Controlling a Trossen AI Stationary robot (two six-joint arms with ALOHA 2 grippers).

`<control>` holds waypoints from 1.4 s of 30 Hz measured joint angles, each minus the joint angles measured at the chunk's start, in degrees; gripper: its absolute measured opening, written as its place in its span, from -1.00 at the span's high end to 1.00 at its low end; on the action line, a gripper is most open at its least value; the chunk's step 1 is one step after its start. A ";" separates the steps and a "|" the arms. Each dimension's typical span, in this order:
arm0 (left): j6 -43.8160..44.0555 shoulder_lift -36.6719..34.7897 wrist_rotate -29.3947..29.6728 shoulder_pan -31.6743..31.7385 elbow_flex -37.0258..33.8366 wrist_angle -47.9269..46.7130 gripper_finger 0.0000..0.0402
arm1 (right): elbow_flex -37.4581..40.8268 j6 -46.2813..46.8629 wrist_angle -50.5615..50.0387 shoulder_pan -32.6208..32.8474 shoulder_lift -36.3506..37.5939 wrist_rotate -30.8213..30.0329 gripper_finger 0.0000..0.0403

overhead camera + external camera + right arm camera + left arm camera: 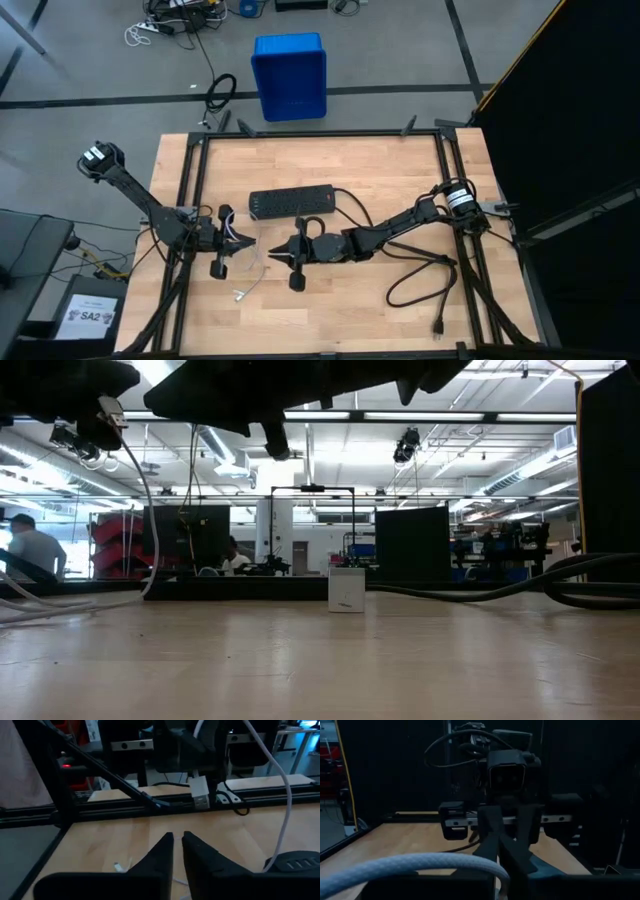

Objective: Insert USB
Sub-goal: Insert the charger cable into the charger adapter

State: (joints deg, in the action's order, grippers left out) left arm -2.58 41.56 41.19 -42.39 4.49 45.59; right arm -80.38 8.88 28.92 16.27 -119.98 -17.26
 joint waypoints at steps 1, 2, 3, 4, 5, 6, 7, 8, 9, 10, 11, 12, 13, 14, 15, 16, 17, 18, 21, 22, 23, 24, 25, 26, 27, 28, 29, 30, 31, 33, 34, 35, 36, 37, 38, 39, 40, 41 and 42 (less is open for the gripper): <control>0.02 0.00 0.00 0.00 0.00 0.05 1.00 | 0.00 0.14 0.01 0.00 0.00 0.04 0.79; 0.02 0.00 0.01 0.00 0.00 0.14 1.00 | 0.00 0.14 -0.01 0.00 0.00 0.01 0.73; 0.05 0.00 0.07 0.00 0.00 0.34 1.00 | 0.00 0.14 0.02 0.00 0.00 -0.07 0.66; 0.06 0.00 0.11 0.00 0.02 0.62 1.00 | 0.00 0.13 0.11 0.00 0.00 -0.18 0.59; 0.03 0.00 0.12 0.00 0.02 0.94 1.00 | 0.00 0.09 0.21 0.00 0.00 -0.58 0.51; -0.01 0.02 0.12 0.00 0.02 1.31 1.00 | 0.00 -0.02 0.21 0.00 0.00 -1.07 0.44; 0.02 0.02 0.14 0.00 0.04 1.58 1.00 | 0.00 -0.69 0.37 0.00 0.00 -1.45 0.37; 0.04 0.02 0.35 0.00 0.05 1.98 1.00 | 0.02 -1.59 0.80 0.00 0.00 -1.59 0.30; 0.21 0.03 0.87 0.00 0.07 2.66 1.00 | 0.04 -2.53 1.51 0.00 0.02 -1.67 0.24; 0.63 0.07 1.41 0.00 0.07 3.46 1.00 | 0.03 -3.48 2.16 0.00 0.02 -2.32 0.18; 1.10 0.14 1.94 0.02 0.07 4.34 1.00 | 0.02 -4.39 2.52 0.09 0.04 -3.92 0.13; 1.33 0.35 2.84 0.02 0.09 5.08 1.00 | 0.02 -5.46 2.47 0.27 0.09 -6.32 0.10; 1.50 0.66 3.67 0.02 0.09 5.71 1.00 | 0.02 -6.85 2.39 0.51 0.09 -8.95 0.07; 1.70 1.05 4.94 0.02 0.09 6.34 1.00 | 0.02 -8.23 2.24 0.76 0.09 -11.36 0.05; 1.79 1.48 6.27 0.02 0.09 7.08 1.00 | 0.02 -9.37 2.24 0.98 0.09 -13.21 0.05; 1.93 2.05 7.40 0.02 0.11 7.95 1.00 | 0.02 -10.26 2.27 1.20 0.09 -14.66 0.05; 1.98 2.76 8.38 0.16 0.24 8.49 1.00 | 0.02 -11.03 2.29 1.35 0.09 -15.93 0.05; 2.23 3.65 9.15 0.48 0.55 8.85 1.00 | 0.02 -11.59 2.28 1.51 0.09 -16.99 0.06; 3.43 6.10 9.49 2.17 2.17 8.79 1.00 | 0.02 -12.45 2.26 1.68 0.09 -17.96 0.11; 3.50 7.21 9.31 2.74 2.91 8.91 1.00 | 0.02 -12.41 2.26 1.68 0.09 -17.97 0.12; 3.50 8.55 8.81 3.27 3.62 9.02 1.00 | 0.02 -12.21 2.26 1.62 0.09 -17.79 0.13; 3.20 9.78 7.95 3.77 4.14 8.94 1.00 | 0.02 -11.70 2.24 1.49 0.09 -16.74 0.14; 2.26 10.82 6.04 4.23 4.58 8.66 1.00 | 0.02 -10.90 2.26 1.22 0.09 -14.85 0.14; 0.89 11.74 3.39 4.62 5.09 8.52 1.00 | 0.02 -9.95 2.26 0.91 0.09 -12.51 0.14; -0.02 12.65 0.28 4.98 5.70 8.65 1.00 | 0.02 -8.84 2.25 0.67 0.09 -10.08 0.14; -0.19 13.41 -2.89 5.28 6.29 8.86 1.00 | 0.02 -7.76 2.24 0.42 0.09 -7.66 0.14; -0.26 13.85 -5.79 5.40 6.70 8.88 1.00 | 0.02 -6.80 2.20 0.10 0.09 -5.25 0.14; -0.46 14.06 -8.24 5.56 6.98 8.68 1.00 | 0.02 -5.69 2.03 -0.25 0.09 -3.31 0.14; -1.05 14.13 -10.74 5.60 7.27 8.58 1.00 | 0.02 -4.71 1.55 -0.58 0.09 -1.73 0.13; -1.61 14.33 -15.18 5.57 7.63 8.86 1.00 | 0.02 -3.37 0.13 -1.08 0.09 0.08 0.12; -1.64 14.34 -17.01 5.52 7.63 8.75 1.00 | 0.02 -2.90 -0.20 -1.31 0.09 1.12 0.11; -1.67 14.39 -18.33 5.56 7.63 8.61 1.00 | 0.02 -2.31 -0.27 -1.57 0.09 2.31 0.11; -1.70 14.41 -19.09 5.57 7.63 8.46 1.00 | 0.02 -1.75 -0.18 -1.85 0.09 4.04 0.11; -1.78 14.48 -19.64 5.57 7.63 8.30 1.00 | 0.02 -1.27 -0.01 -2.08 0.09 6.05 0.10; -1.78 14.71 -19.91 5.57 7.63 8.23 1.00 | 0.02 -0.94 0.41 -2.23 0.09 8.28 0.10; -1.78 14.99 -20.15 5.57 7.63 7.83 1.00 | 0.02 -0.70 1.08 -2.42 0.09 10.67 0.10; -1.82 15.20 -20.56 5.61 7.63 7.28 1.00 | 0.02 -0.19 2.07 -2.52 0.09 12.95 0.11; -1.86 15.44 -21.08 5.73 7.63 6.96 1.00 | 0.02 0.43 3.07 -2.74 0.09 15.03 0.11; -1.89 15.69 -21.58 6.00 7.63 7.00 1.00 | 0.02 1.10 3.75 -2.89 0.09 16.86 0.12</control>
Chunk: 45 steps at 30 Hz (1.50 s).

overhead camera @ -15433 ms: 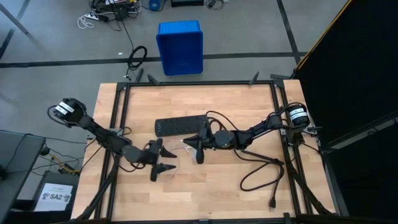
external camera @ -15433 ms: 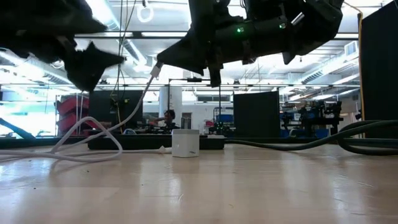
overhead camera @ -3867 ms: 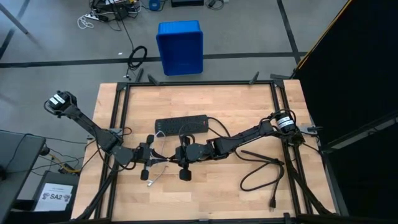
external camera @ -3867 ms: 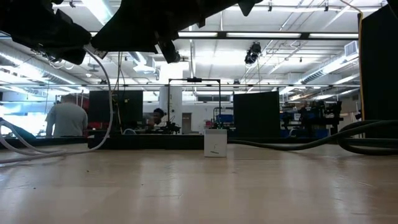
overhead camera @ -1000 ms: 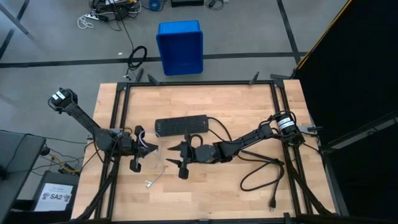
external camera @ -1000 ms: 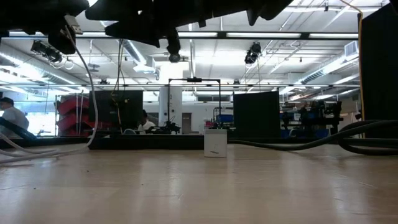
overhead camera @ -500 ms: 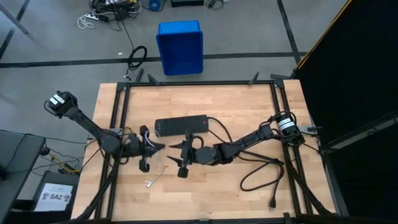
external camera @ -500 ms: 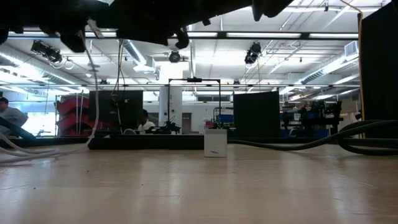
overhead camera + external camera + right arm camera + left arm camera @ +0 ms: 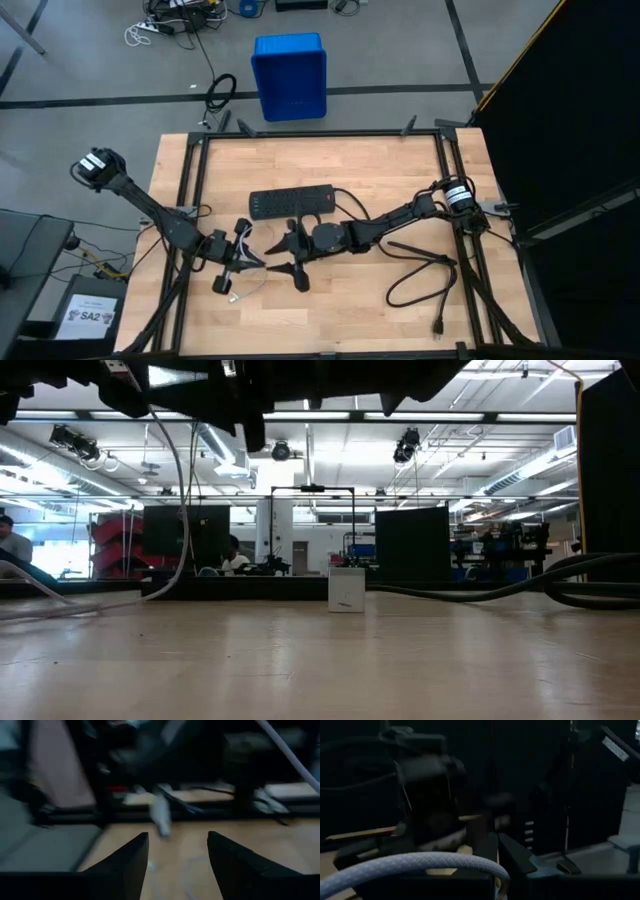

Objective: Insert USB
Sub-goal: Insert the charger cable into the charger adapter

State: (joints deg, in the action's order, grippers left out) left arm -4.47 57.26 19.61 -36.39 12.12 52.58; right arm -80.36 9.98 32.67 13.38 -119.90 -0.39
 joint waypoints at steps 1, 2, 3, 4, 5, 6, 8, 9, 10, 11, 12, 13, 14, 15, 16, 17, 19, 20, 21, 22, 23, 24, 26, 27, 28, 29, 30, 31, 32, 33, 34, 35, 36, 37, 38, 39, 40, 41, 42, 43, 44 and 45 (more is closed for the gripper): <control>0.00 0.27 -0.83 0.29 0.00 0.22 1.00 | 0.00 0.74 0.38 -0.08 0.00 1.52 0.13; -0.01 0.51 -1.67 0.58 0.00 0.42 1.00 | 0.00 1.44 0.53 -0.19 0.00 2.71 0.14; -0.02 0.81 -2.37 0.92 0.00 0.39 1.00 | 0.00 2.06 0.78 -0.33 0.00 3.65 0.14; -0.03 1.15 -2.61 1.27 0.00 0.36 1.00 | 0.00 2.63 0.97 -0.48 0.00 4.15 0.15; -0.08 1.40 -2.79 1.64 0.00 0.30 1.00 | 0.00 3.07 1.05 -0.54 0.00 4.60 0.16; -0.16 1.60 -3.01 2.01 0.00 0.37 1.00 | 0.00 3.35 1.02 -0.54 0.00 4.69 0.16; -0.28 2.04 -4.16 2.67 0.00 0.87 1.00 | 0.00 3.45 0.82 -0.57 0.00 4.69 0.18; -0.29 2.23 -4.64 2.95 0.00 0.94 1.00 | 0.00 3.45 0.72 -0.57 0.00 4.66 0.19; -0.37 2.49 -5.19 3.27 0.00 1.34 1.00 | 0.00 3.47 0.67 -0.54 0.00 4.64 0.20; -0.56 2.66 -5.64 3.46 0.00 1.85 1.00 | 0.00 3.45 0.42 -0.54 0.00 4.62 0.21; -0.75 2.83 -5.90 3.61 0.00 2.26 1.00 | 0.00 3.47 0.29 -0.54 0.00 4.64 0.22; -0.94 3.15 -6.21 3.75 0.00 2.67 1.00 | 0.00 3.45 0.14 -0.50 0.00 4.66 0.24; -0.96 3.50 -6.45 3.83 0.00 3.06 1.00 | 0.00 3.45 0.08 -0.50 0.00 4.64 0.25; -1.01 3.79 -6.50 3.91 0.00 3.42 1.00 | 0.00 3.45 -0.03 -0.59 0.00 4.64 0.27; -1.25 4.08 -6.67 4.04 0.00 3.99 1.00 | 0.00 3.45 -0.28 -0.67 0.00 4.63 0.30; -1.32 4.35 -6.84 4.14 0.00 4.77 1.00 | 0.00 3.45 -0.48 -0.72 0.00 4.59 0.32; -1.33 4.71 -6.88 4.17 0.00 5.32 1.00 | 0.00 3.34 -0.48 -0.74 0.00 4.58 0.37; -1.33 4.90 -6.88 4.17 0.00 5.21 1.00 | 0.00 3.30 -0.40 -0.80 0.00 4.57 0.40; -1.33 5.03 -6.88 4.17 0.00 5.17 1.00 | 0.00 3.30 -0.38 -0.88 0.00 4.56 0.43; -1.42 5.05 -6.88 4.19 0.00 5.31 1.00 | 0.00 3.32 -0.44 -0.97 0.00 4.57 0.46; -1.58 5.03 -6.88 4.19 0.00 5.90 1.00 | 0.00 3.34 -0.50 -1.05 -0.02 4.56 0.49; -1.60 5.02 -6.88 4.19 0.00 6.54 1.00 | 0.00 3.34 -0.48 -1.13 -0.02 4.58 0.51; -1.64 4.98 -6.88 4.19 0.00 6.83 1.00 | 0.00 3.34 -0.63 -1.24 0.00 4.58 0.57; -1.64 4.98 -6.88 4.19 0.00 6.85 1.00 | 0.00 3.32 -1.01 -1.37 -0.02 4.58 0.60; -1.66 5.00 -6.88 4.19 0.00 6.85 1.00 | 0.00 3.23 -1.25 -1.45 -0.02 4.67 0.63; -1.68 5.00 -6.87 4.19 0.00 6.93 1.00 | 0.00 3.01 -1.41 -1.48 -0.02 4.76 0.66; -1.68 5.00 -6.87 4.19 0.00 6.96 1.00 | 0.00 2.75 -1.49 -1.52 -0.02 4.90 0.71; -1.68 5.00 -6.86 4.19 0.00 6.97 1.00 | 0.00 2.32 -1.50 -1.54 -0.02 4.97 0.76; -1.68 5.00 -6.86 4.19 0.00 7.01 1.00 | 0.00 1.92 -1.62 -1.59 -0.02 5.20 0.82; -1.68 4.98 -6.86 4.19 0.00 7.04 1.00 | 0.00 1.52 -1.68 -1.65 -0.02 5.71 0.89; -1.68 5.00 -6.86 4.19 0.00 7.12 1.00 | 0.00 1.05 -1.70 -1.66 -0.02 6.34 0.94; -1.68 5.00 -6.86 4.19 0.00 7.20 1.00 | 0.00 0.61 -1.68 -1.66 -0.02 6.64 0.97; -1.68 4.98 -6.86 4.17 0.00 7.23 1.00 | 0.00 0.48 -1.66 -1.66 -0.02 6.68 0.97; -1.68 4.98 -6.86 4.17 0.00 7.21 1.00 | 0.00 0.48 -1.66 -1.65 -0.02 6.68 0.97; -1.68 4.98 -6.86 4.17 0.00 7.19 1.00 | 0.00 0.48 -1.66 -1.64 -0.02 6.70 0.98; -1.68 4.98 -6.86 4.17 0.00 7.18 1.00 | 0.00 0.44 -1.66 -1.64 -0.02 6.74 0.99; -1.68 4.98 -6.86 4.17 0.00 7.18 1.00 | 0.00 0.44 -1.66 -1.64 -0.02 6.90 1.00; -1.68 4.98 -6.86 4.17 0.00 7.18 1.00 | 0.00 0.42 -1.66 -1.64 -0.02 7.09 0.99; -1.68 4.98 -6.86 4.17 0.00 7.16 1.00 | 0.00 0.42 -1.66 -1.64 -0.02 7.43 0.98; -1.68 4.98 -6.86 4.17 0.00 7.16 1.00 | 0.00 0.43 -1.66 -1.64 -0.02 8.09 0.96; -1.70 4.98 -6.88 4.17 0.00 7.16 1.00 | 0.00 0.58 -1.57 -1.66 -0.02 8.83 0.93; -1.70 4.98 -6.90 4.17 0.00 7.14 1.00 | 0.00 1.38 -1.18 -1.67 -0.03 9.57 0.90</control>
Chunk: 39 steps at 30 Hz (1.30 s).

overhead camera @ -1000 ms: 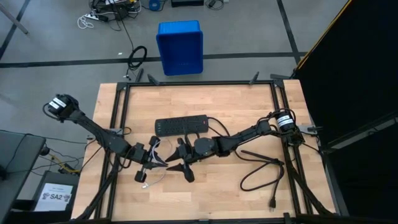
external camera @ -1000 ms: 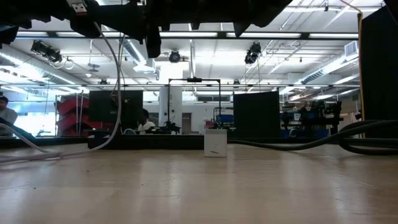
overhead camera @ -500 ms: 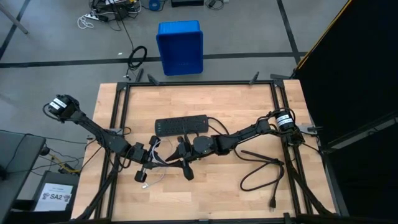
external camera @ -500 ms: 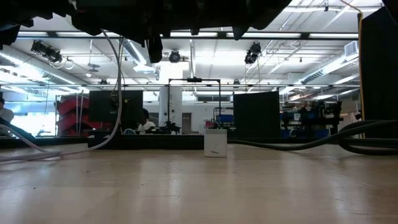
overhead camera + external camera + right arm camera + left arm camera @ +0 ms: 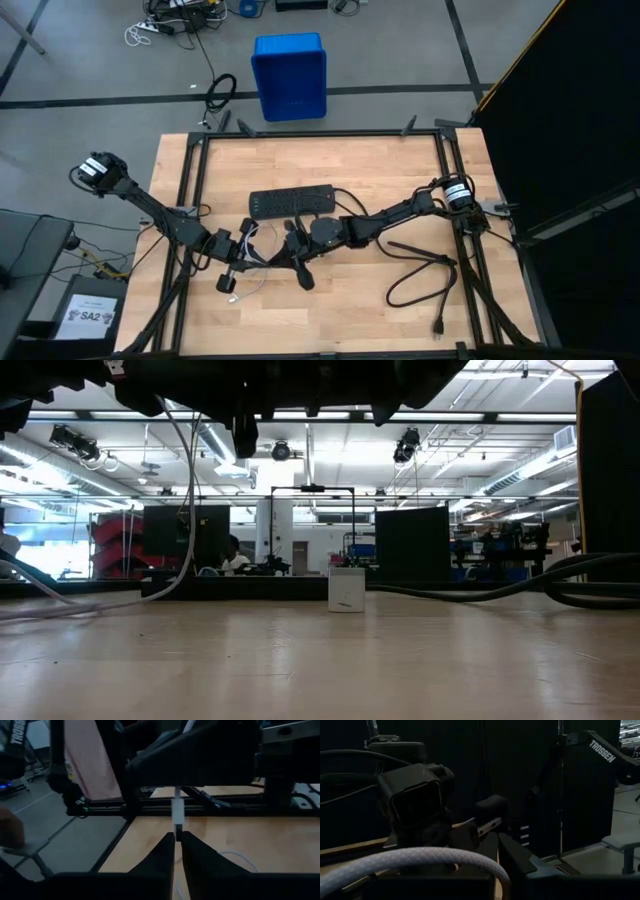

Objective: Insert USB
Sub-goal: Insert the charger cable into the charger adapter

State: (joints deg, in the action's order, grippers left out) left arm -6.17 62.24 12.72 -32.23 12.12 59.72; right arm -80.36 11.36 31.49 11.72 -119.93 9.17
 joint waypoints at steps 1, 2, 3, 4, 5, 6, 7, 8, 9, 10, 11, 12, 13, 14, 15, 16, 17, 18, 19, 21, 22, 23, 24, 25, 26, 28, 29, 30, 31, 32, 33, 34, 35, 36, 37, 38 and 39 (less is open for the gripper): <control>-0.01 0.00 -0.01 0.00 0.00 0.00 1.00 | 0.00 1.08 0.74 -0.13 -0.03 0.74 0.85; -0.03 0.00 -0.01 0.00 0.00 0.01 1.00 | 0.00 2.08 1.51 -0.19 -0.03 1.50 0.80; -0.12 0.00 -0.01 0.00 0.00 0.03 1.00 | 0.00 2.65 2.04 -0.21 -0.05 1.83 0.74; -0.59 0.00 -0.04 0.02 0.00 0.05 1.00 | 0.00 3.03 2.34 -0.21 -0.05 1.81 0.67; -0.92 0.00 -0.07 0.02 0.00 0.04 1.00 | 0.00 3.03 2.38 -0.21 -0.05 1.66 0.61; -0.95 0.00 -0.07 0.02 0.00 0.02 1.00 | 0.00 3.03 2.32 -0.21 -0.05 1.18 0.54; -0.95 0.00 -0.07 0.02 0.00 0.02 1.00 | 0.00 3.03 2.27 -0.21 -0.05 1.00 0.48; -0.95 0.00 -0.07 0.02 0.00 0.04 1.00 | 0.00 3.03 2.27 -0.21 -0.05 0.95 0.42; -0.95 0.00 -0.07 0.02 0.00 0.07 1.00 | 0.00 3.07 2.27 -0.21 -0.04 0.90 0.38; -0.95 0.00 -0.07 0.02 0.00 0.07 1.00 | 0.00 3.13 2.27 -0.16 -0.05 0.89 0.34; -0.95 0.00 -0.07 0.02 0.00 0.05 1.00 | 0.00 3.22 2.27 -0.10 -0.04 0.60 0.30; -0.95 0.00 -0.07 0.02 0.00 0.07 1.00 | 0.00 3.28 2.27 0.05 -0.05 -0.23 0.28; -0.95 0.00 -0.08 0.02 0.00 0.07 1.00 | 0.00 3.26 2.28 0.24 -0.05 -1.48 0.26; -0.94 0.00 -0.07 0.02 0.00 0.07 1.00 | 0.00 3.16 2.29 0.45 -0.05 -2.53 0.25; -0.92 0.00 -0.08 0.02 0.00 0.07 1.00 | 0.00 3.09 2.29 0.65 -0.13 -3.54 0.24; -0.92 0.00 -0.09 0.02 0.00 0.07 1.00 | -0.07 3.01 3.15 0.89 -0.73 -4.14 0.24; -0.92 0.00 -0.14 0.02 0.00 0.07 1.00 | -0.13 2.97 4.23 1.00 -1.31 -4.47 0.24; -0.92 0.00 -0.14 0.02 0.00 0.04 1.00 | -0.04 2.81 4.56 1.09 -1.78 -4.46 0.25; -0.92 0.00 -0.12 0.04 0.00 -0.02 1.00 | -0.04 2.81 5.86 1.19 -2.42 -4.49 0.26; -0.91 0.00 -0.14 0.02 0.00 0.07 1.00 | -0.04 3.07 7.58 1.19 -3.20 -4.48 0.28; -0.86 0.00 -0.16 0.04 0.00 0.04 1.00 | -0.04 3.47 8.40 1.17 -3.62 -4.49 0.29; -0.81 0.00 -0.16 0.02 0.00 0.02 1.00 | -0.07 3.97 8.91 1.15 -4.05 -4.50 0.30; -0.77 -0.01 -0.16 0.02 0.00 0.02 1.00 | -0.07 4.04 9.16 1.12 -4.51 -4.45 0.31; -0.73 -0.02 -0.14 0.02 0.00 -0.09 1.00 | -0.03 4.06 9.41 1.03 -4.81 -4.32 0.32; -0.73 -0.02 -0.15 0.04 0.00 -0.12 1.00 | 0.02 4.03 9.42 0.95 -4.91 -3.99 0.33; -0.71 -0.02 -0.15 0.02 0.00 -0.23 1.00 | 0.01 3.94 10.51 0.92 -4.85 -3.79 0.34; -0.70 -0.02 -0.16 0.04 0.00 -0.30 1.00 | -0.02 3.82 11.07 0.91 -4.76 -3.76 0.35; -0.70 -0.02 -0.16 0.02 0.00 -0.38 1.00 | -0.02 3.65 11.38 0.86 -4.73 -3.74 0.36; -0.68 -0.02 -0.16 0.02 0.00 -0.42 1.00 | -0.02 3.60 11.65 0.80 -4.73 -3.69 0.37; -0.68 -0.02 -0.14 0.04 0.00 -0.42 1.00 | -0.02 3.58 11.67 0.75 -4.73 -3.56 0.38; -0.68 -0.02 -0.14 0.04 0.00 -0.42 1.00 | -0.02 3.56 11.86 0.69 -4.73 -3.46 0.39; -0.68 -0.02 -0.14 0.02 0.00 -0.44 1.00 | -0.02 3.56 12.01 0.61 -4.73 -3.46 0.40; -0.68 -0.02 -0.14 0.02 0.00 -0.44 1.00 | -0.02 3.54 12.12 0.52 -4.73 -3.48 0.42; -0.68 -0.02 -0.14 0.02 0.00 -0.44 1.00 | -0.02 3.56 12.13 0.48 -4.73 -3.50 0.44; -0.68 -0.02 -0.14 0.04 0.00 -0.44 1.00 | -0.02 3.56 12.10 0.40 -4.73 -3.50 0.46; -0.66 -0.02 -0.14 0.03 0.00 -0.46 1.00 | -0.02 3.53 12.10 0.30 -4.73 -3.52 0.49; -0.66 -0.02 -0.14 0.03 0.00 -0.48 1.00 | -0.02 3.53 12.14 0.23 -4.73 -3.52 0.52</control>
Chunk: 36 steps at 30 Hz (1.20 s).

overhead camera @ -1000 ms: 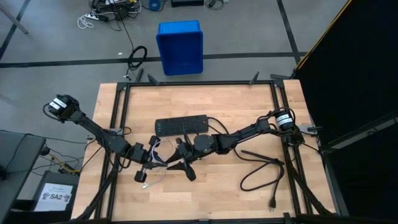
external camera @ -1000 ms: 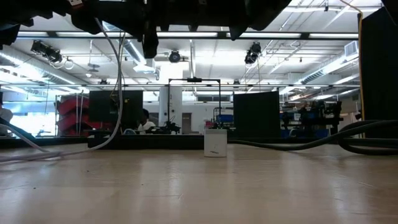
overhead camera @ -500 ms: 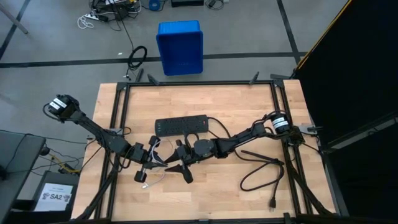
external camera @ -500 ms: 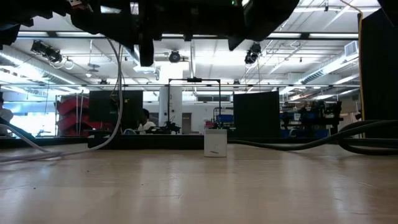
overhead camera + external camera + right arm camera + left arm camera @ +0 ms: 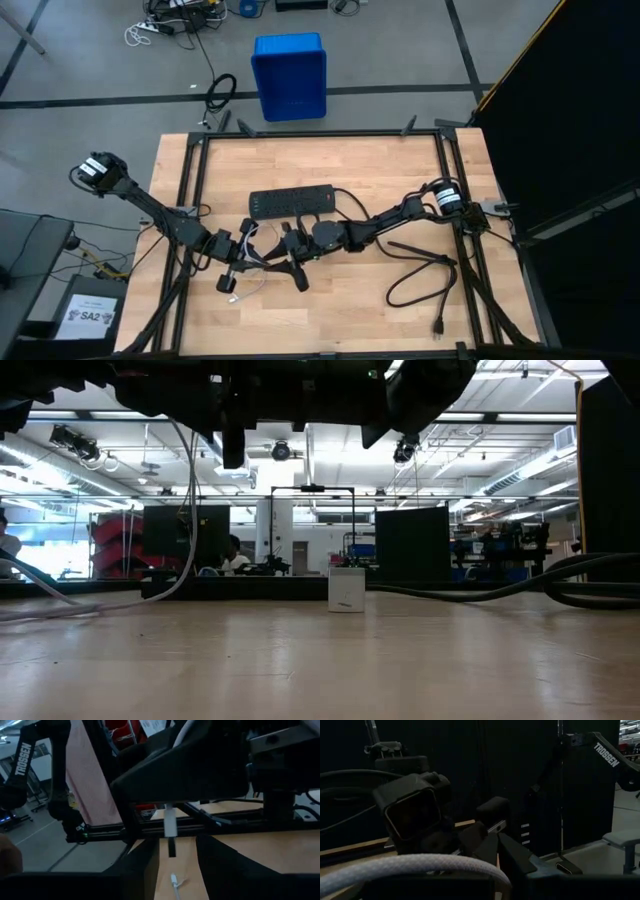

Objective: Insert USB
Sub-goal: Insert the charger cable into the charger adapter

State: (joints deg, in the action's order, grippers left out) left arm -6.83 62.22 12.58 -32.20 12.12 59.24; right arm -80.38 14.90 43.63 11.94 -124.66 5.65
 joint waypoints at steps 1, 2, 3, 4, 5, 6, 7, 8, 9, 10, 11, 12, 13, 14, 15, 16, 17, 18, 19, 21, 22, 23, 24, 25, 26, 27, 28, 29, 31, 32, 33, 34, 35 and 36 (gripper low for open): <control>0.00 0.00 0.00 -0.01 0.00 0.02 1.00 | 0.00 -0.01 0.01 -0.09 0.00 0.01 0.56; 0.00 0.00 0.00 -0.01 0.00 0.02 1.00 | 0.00 -0.08 -0.01 -0.11 0.00 0.00 0.61; 0.00 0.00 0.00 0.01 0.00 0.00 1.00 | 0.00 -0.28 -0.03 -0.14 0.00 0.00 0.67; 0.00 0.00 0.01 0.01 0.00 0.01 1.00 | 0.00 -0.67 -0.03 -0.22 0.00 0.00 0.74; 0.01 0.00 0.02 0.00 0.00 0.00 1.00 | 0.00 -1.23 -0.03 -0.22 0.00 0.02 0.81; 0.02 0.00 0.02 -0.01 0.00 0.02 1.00 | 0.00 -1.84 -0.03 -0.22 0.00 0.00 0.89; 0.02 0.00 0.03 -0.01 0.00 0.02 1.00 | 0.00 -2.37 -0.03 -0.22 0.00 0.02 0.94; 0.02 0.00 0.23 0.01 0.00 0.00 1.00 | 0.00 -2.94 -0.03 -0.20 0.00 0.02 0.97; 0.04 0.00 0.50 -0.01 0.00 0.00 1.00 | 0.00 -2.99 -0.03 -0.20 0.00 0.02 0.97; 0.36 0.00 1.16 -0.01 0.00 0.02 1.00 | 0.00 -2.97 -0.03 -0.17 0.00 0.02 0.97; 0.80 0.00 1.71 -0.01 0.00 0.06 1.00 | 0.00 -2.99 -0.07 -0.17 0.00 0.02 0.98; 1.29 0.00 3.03 -0.01 0.00 0.26 1.00 | 0.00 -3.10 -0.20 -0.17 0.00 -0.06 0.99; 1.82 0.00 4.52 -0.01 0.00 0.56 1.00 | 0.00 -3.28 -0.31 -0.20 0.00 -0.27 0.99; 2.28 0.00 5.90 -0.01 0.00 0.88 0.99 | 0.00 -3.44 -0.34 -0.20 0.00 -0.49 0.99; 2.34 -0.01 6.84 -0.04 0.00 1.13 0.98 | 0.00 -3.67 -0.32 -0.23 0.00 -0.94 0.99; 2.39 -0.02 7.33 -0.04 0.00 1.29 0.95 | 0.00 -4.14 -0.32 -0.26 0.02 -1.66 1.00; 2.57 -0.02 7.43 -0.04 0.00 1.39 0.92 | 0.00 -4.60 -0.37 -0.24 0.02 -2.42 1.00; 2.65 -0.03 7.43 -0.07 0.00 1.47 0.89 | 0.00 -4.84 -0.38 -0.14 0.02 -3.20 1.00; 2.69 -0.07 7.47 -0.13 0.00 1.53 0.85 | 0.00 -5.03 -0.38 -0.08 0.03 -3.79 1.00; 2.80 -0.11 8.14 -0.14 0.00 1.81 0.77 | 0.00 -5.53 -0.39 -0.02 0.04 -4.48 1.00; 2.91 -0.11 8.84 -0.16 0.00 1.79 0.72 | 0.00 -5.57 -0.41 0.00 0.07 -4.50 1.00; 3.04 -0.11 9.18 -0.16 0.00 1.79 0.68 | 0.00 -5.57 -0.41 0.00 0.07 -4.57 1.00; 3.25 -0.11 9.60 -0.14 0.00 1.79 0.64 | 0.00 -5.57 -0.43 -0.02 0.07 -4.61 1.00; 3.44 -0.11 10.14 -0.16 0.00 1.77 0.60 | 0.00 -5.57 -0.43 -0.02 0.07 -4.65 1.00; 3.56 -0.11 10.42 -0.16 0.00 1.79 0.56 | 0.00 -5.57 -0.45 -0.02 0.07 -4.77 1.00; 3.80 -0.11 10.76 -0.16 0.00 1.78 0.53 | 0.00 -5.57 -0.45 -0.02 0.07 -4.81 1.00; 3.88 -0.11 11.00 -0.16 0.00 1.76 0.50 | 0.00 -5.57 -0.46 -0.02 0.07 -4.81 1.00; 4.02 -0.11 11.23 -0.16 0.00 1.74 0.48 | 0.00 -5.57 -0.46 -0.02 0.07 -4.81 1.00; 4.09 -0.12 11.52 -0.16 0.00 1.73 0.45 | 0.00 -5.57 -0.47 -0.02 0.07 -4.81 1.00; 4.09 -0.11 11.56 -0.16 0.00 1.64 0.43 | 0.00 -5.57 -0.47 -0.02 0.07 -4.81 1.00; 4.09 -0.20 11.56 -0.19 0.00 1.27 0.43 | 0.00 -5.53 -0.57 0.00 0.08 -4.81 1.00; 4.09 -0.63 11.56 -0.32 0.00 0.36 0.42 | 0.00 -5.54 -0.80 0.06 0.10 -4.81 1.00; 4.09 -1.39 11.67 -0.55 -0.02 -0.83 0.42 | 0.00 -5.55 -1.18 0.20 0.22 -4.86 1.00; 4.09 -2.36 11.97 -0.91 -0.02 -1.88 0.42 | 0.02 -5.66 -1.68 0.40 0.41 -5.23 1.00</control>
State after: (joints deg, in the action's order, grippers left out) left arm -2.74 59.86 24.55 -33.10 12.10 57.37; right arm -80.36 9.24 41.95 12.35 -124.25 0.42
